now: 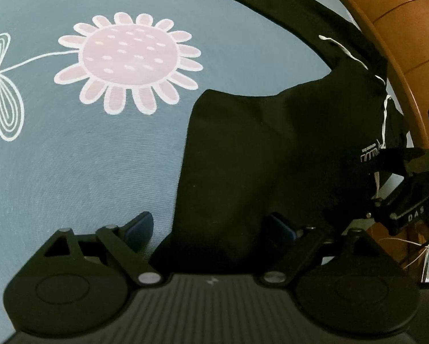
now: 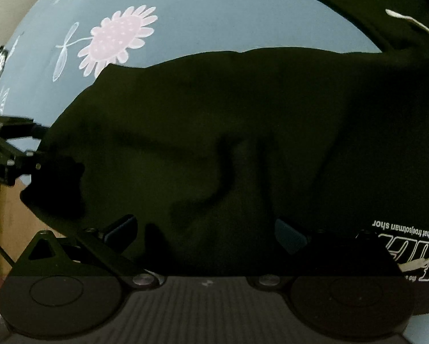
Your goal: Fold clothes
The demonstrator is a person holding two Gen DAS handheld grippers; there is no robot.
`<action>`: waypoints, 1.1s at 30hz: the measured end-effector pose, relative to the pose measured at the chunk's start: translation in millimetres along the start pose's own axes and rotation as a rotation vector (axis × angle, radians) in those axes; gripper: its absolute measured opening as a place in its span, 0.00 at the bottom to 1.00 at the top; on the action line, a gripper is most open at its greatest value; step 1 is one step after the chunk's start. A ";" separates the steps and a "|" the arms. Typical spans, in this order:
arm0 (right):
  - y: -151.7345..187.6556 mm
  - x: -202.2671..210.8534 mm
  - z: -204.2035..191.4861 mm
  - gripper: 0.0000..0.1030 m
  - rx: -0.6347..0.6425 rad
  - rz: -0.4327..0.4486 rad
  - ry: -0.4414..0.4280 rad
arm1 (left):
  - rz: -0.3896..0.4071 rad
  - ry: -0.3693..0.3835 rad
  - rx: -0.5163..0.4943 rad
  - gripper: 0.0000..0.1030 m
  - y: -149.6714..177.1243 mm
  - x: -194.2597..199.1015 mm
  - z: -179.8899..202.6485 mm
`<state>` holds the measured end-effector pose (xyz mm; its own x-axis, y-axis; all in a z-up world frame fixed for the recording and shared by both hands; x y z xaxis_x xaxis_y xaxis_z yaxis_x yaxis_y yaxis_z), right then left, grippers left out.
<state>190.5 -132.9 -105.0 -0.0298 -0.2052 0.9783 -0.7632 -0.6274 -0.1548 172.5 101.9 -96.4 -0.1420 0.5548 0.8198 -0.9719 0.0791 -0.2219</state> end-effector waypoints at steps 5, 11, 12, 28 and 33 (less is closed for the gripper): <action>0.8 0.6 0.2 1.00 -0.005 -0.011 -0.003 | -0.005 -0.005 0.001 0.85 -0.6 -0.1 1.0; 8.9 0.8 5.4 1.00 -0.061 -0.057 -0.033 | -0.016 0.025 0.009 0.85 -4.4 1.0 3.6; 12.1 3.1 7.2 1.00 -0.073 -0.055 -0.040 | -0.021 0.037 -0.004 0.85 -5.0 0.0 5.1; 3.7 45.0 42.2 1.00 -0.077 0.097 0.060 | -0.007 0.357 0.026 0.80 -22.3 6.5 33.8; 10.6 53.9 68.5 1.00 -0.085 0.111 0.119 | -0.005 0.440 -0.014 0.80 -36.1 -6.1 70.4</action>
Point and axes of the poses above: each gripper's, at about its wrist camera, not at the fingertips, and x roughly against the way its jaws point, z to its right, y to its underside, the point moved 2 cm from there along -x, roughly the way its jaws point, and after that the axes turned 9 degrees about y, right-handed, at the moved point
